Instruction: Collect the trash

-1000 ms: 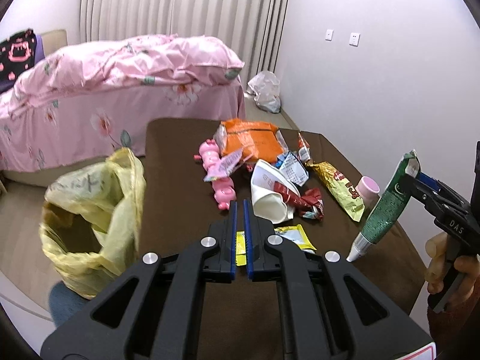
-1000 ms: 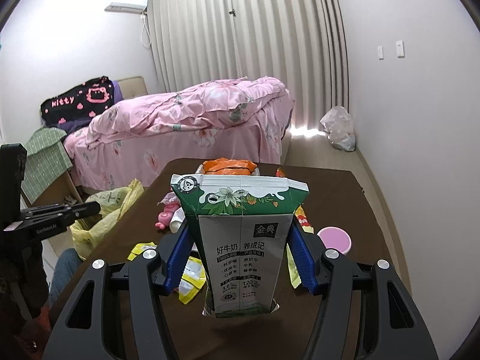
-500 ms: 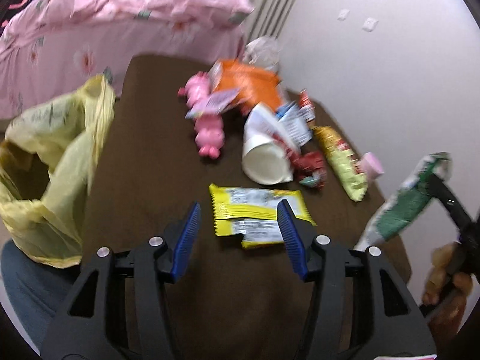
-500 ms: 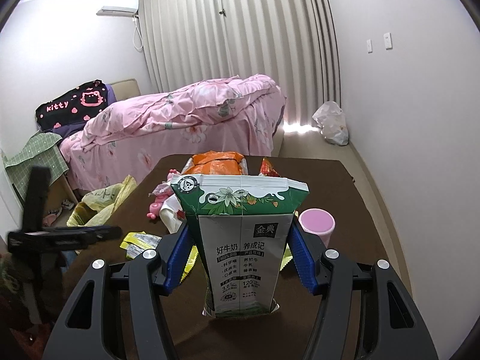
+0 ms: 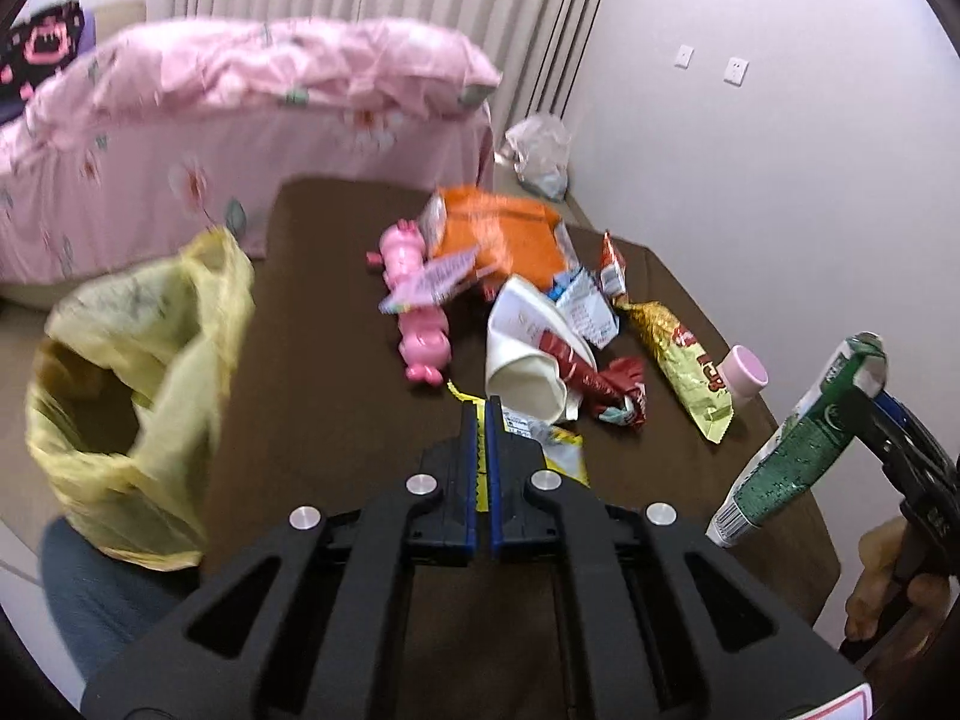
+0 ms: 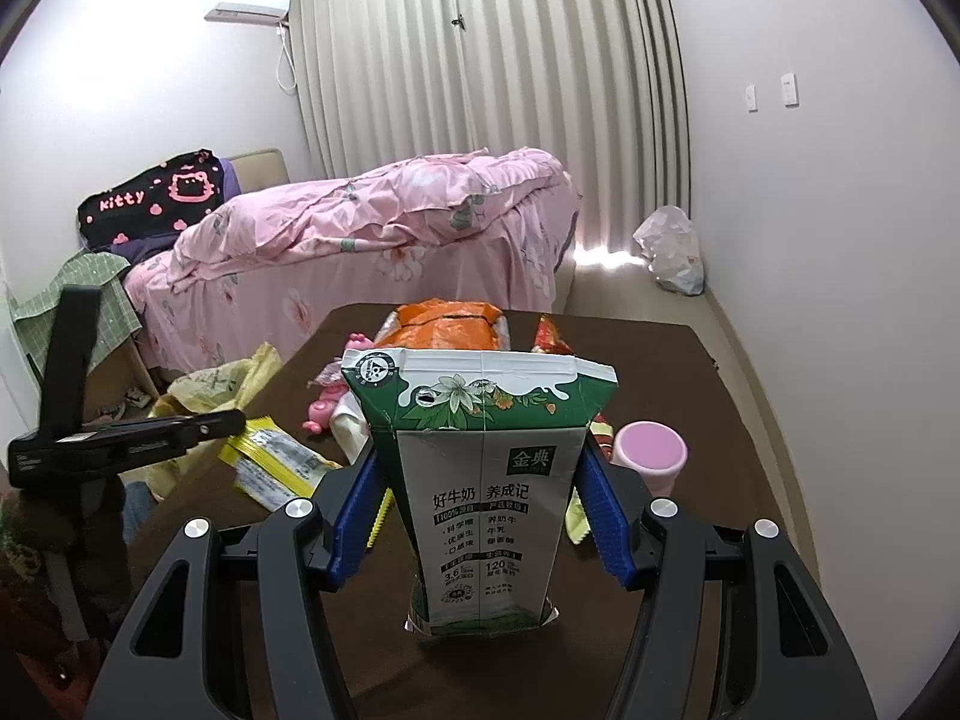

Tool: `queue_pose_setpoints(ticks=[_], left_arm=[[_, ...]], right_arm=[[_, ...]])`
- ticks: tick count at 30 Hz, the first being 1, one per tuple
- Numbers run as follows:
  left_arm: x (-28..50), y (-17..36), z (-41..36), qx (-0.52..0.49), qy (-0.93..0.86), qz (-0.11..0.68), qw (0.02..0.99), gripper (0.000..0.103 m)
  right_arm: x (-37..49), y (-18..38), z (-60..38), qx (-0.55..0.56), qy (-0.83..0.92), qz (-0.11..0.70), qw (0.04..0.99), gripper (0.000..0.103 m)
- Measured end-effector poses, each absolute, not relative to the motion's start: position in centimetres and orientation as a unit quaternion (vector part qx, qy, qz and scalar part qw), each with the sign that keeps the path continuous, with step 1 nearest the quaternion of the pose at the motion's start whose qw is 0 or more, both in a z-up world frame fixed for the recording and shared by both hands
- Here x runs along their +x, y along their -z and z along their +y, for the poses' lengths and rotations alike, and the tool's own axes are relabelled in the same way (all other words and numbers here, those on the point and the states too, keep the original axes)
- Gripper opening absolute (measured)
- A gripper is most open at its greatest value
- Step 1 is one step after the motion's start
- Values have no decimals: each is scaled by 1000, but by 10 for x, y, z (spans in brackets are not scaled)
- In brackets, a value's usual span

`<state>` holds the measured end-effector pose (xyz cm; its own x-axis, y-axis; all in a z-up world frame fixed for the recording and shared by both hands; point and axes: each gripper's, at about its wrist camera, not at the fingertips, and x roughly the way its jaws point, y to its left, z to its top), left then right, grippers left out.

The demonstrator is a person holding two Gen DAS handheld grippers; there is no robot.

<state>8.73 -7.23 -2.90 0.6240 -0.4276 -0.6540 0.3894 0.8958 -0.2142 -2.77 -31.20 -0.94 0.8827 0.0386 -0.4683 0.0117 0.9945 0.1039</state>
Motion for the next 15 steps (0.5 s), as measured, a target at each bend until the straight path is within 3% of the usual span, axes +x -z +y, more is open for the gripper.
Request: queue_pose_setpoints(ticks=[15], left_arm=[[57,-9,-33,-10,207,300,931,1]], right_arm=[[-41,-16,-283,11,-25,214,976,57]])
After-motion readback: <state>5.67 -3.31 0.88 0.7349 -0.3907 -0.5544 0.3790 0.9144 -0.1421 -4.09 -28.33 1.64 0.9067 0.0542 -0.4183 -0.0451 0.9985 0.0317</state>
